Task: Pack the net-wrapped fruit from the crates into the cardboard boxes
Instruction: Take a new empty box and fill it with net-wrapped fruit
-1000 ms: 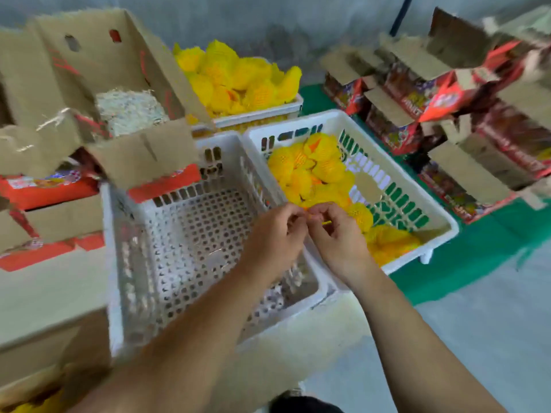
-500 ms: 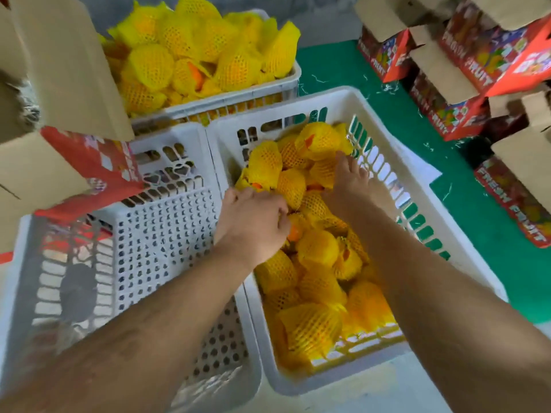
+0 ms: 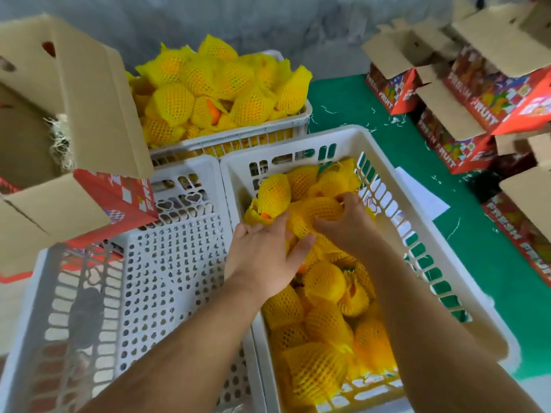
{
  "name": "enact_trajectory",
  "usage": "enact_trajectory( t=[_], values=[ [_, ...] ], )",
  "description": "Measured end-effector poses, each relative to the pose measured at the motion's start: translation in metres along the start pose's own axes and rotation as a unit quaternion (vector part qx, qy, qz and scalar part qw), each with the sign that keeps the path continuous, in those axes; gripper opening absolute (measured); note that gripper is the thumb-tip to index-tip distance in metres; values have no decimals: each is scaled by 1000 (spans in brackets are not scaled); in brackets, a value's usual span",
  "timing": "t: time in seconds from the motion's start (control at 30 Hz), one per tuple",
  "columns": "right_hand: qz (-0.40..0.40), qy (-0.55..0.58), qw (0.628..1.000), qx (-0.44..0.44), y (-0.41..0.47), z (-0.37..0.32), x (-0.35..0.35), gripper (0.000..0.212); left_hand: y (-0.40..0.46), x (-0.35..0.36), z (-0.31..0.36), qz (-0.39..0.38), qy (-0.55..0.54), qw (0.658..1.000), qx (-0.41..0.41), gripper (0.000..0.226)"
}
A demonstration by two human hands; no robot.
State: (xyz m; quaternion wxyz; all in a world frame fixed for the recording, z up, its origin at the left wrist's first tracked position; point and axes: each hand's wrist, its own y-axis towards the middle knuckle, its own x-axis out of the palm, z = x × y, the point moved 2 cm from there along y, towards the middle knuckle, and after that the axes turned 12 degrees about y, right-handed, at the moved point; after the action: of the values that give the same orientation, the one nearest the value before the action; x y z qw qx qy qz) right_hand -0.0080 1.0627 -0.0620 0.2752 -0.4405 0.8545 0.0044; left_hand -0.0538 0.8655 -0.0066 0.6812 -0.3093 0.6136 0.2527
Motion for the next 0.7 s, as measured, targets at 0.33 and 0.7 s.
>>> enact_trajectory(
  t=[0.33, 0.7],
  values=[
    [-35, 93, 993, -59, -6, -31, -12, 61, 5, -8, -16, 166, -375, 907, -95, 88],
    [30, -81, 992, 92, 31, 9, 15, 69, 12, 1, -13, 187, -400, 889, -123, 83]
  ],
)
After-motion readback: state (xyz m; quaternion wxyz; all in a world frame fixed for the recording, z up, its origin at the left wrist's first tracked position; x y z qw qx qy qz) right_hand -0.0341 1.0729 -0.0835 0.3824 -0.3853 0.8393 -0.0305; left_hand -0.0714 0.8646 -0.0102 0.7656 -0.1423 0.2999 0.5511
